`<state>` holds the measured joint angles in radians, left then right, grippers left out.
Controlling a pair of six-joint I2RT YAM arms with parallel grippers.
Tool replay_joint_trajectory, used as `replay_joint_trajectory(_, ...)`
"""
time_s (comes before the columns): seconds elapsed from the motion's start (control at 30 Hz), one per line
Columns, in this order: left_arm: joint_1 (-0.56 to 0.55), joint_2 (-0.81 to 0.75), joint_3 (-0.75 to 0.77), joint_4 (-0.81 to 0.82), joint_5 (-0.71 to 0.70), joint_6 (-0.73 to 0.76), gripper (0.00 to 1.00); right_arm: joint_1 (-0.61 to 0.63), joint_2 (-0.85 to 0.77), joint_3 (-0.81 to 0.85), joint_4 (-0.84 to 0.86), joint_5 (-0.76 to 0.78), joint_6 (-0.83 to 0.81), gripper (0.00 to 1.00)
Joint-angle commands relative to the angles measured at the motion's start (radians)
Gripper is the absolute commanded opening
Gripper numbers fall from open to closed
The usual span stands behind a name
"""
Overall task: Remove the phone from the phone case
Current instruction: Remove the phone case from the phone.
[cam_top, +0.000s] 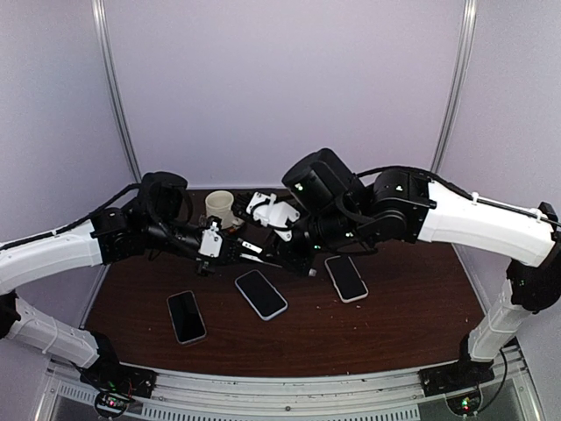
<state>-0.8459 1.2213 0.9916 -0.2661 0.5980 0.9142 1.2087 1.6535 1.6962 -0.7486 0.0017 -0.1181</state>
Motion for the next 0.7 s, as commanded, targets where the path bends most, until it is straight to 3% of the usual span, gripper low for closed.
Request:
replay_joint_trajectory(0.0,-0.015,-0.022,0.041,0.081,0.06,-0.001,0.0,0.002,0.03,0.03,-0.019,0.062,-0.017,0.25)
replay_joint_trajectory(0.67,-0.019,-0.043,0.016,0.088,0.033,0.008,0.0,0.001,0.031,-0.005,-0.027,0.085,-0.015,0.1)
